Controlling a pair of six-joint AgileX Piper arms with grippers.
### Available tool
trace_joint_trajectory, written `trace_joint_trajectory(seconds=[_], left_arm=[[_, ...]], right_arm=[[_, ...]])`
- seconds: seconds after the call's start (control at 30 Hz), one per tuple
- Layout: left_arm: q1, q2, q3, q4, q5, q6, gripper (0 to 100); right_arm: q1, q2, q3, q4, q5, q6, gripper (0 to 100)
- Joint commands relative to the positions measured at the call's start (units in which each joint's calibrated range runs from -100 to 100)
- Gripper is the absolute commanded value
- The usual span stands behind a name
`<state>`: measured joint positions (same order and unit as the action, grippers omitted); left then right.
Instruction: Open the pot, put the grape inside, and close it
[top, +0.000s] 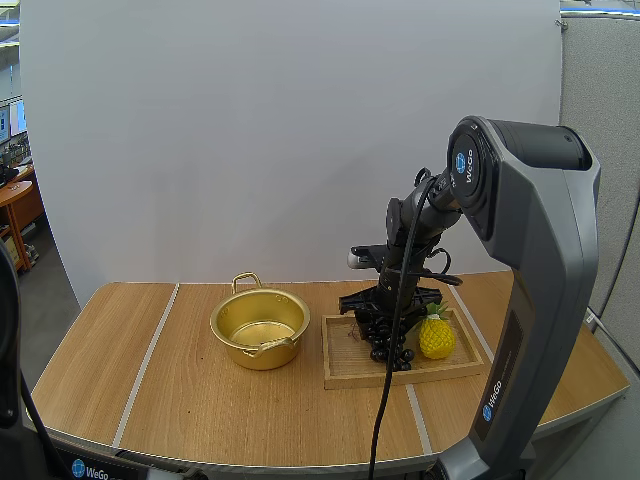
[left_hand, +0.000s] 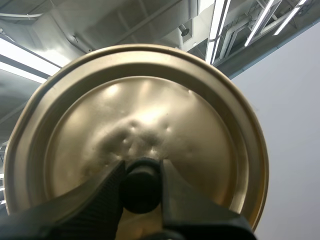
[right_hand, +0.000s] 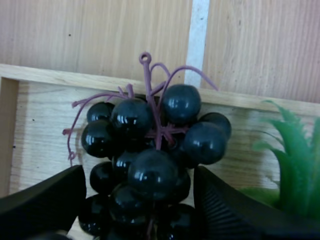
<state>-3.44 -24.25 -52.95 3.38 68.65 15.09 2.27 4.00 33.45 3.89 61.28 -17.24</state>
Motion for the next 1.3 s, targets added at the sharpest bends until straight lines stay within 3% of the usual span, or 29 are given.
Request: trace_joint_trajectory(seconds=[0.0, 0.23, 0.27, 0.4, 0.67, 1.03, 1.27], left_arm=[[-0.10, -0.19, -0.21, 0.94, -2.35, -0.39, 0], [-0.10, -0.19, -0.21, 0.94, -2.35, -0.39, 0], [-0.10, -0.19, -0.21, 0.94, -2.35, -0.39, 0], [-0.10, -0.19, -0.21, 0.94, -2.35, -0.39, 0], [-0.10, -0.19, -0.21, 0.94, -2.35, -0.39, 0], [-0.10, -0.19, -0.21, 0.94, -2.35, -0.39, 0], [-0.10, -0.19, -0.21, 0.94, -2.35, -0.39, 0]], right_arm=[[-0.20, 0.60, -0.40, -0.54, -0.56, 0.09, 100], [-0.20, 0.57, -0.40, -0.54, -2.16, 0.09, 100], [-0.20, 0.57, -0.40, -0.36, -2.16, 0.09, 91], [-0.20, 0.22, -0.40, 2.63, -0.24, -2.55, 0], [-0.20, -4.33, -0.40, 4.50, 0.84, -4.02, 0], [-0.02, -20.03, -0.40, 5.28, 4.09, -5.56, 0], [2.41, -24.99, -3.91, 5.54, 10.48, -6.40, 0]])
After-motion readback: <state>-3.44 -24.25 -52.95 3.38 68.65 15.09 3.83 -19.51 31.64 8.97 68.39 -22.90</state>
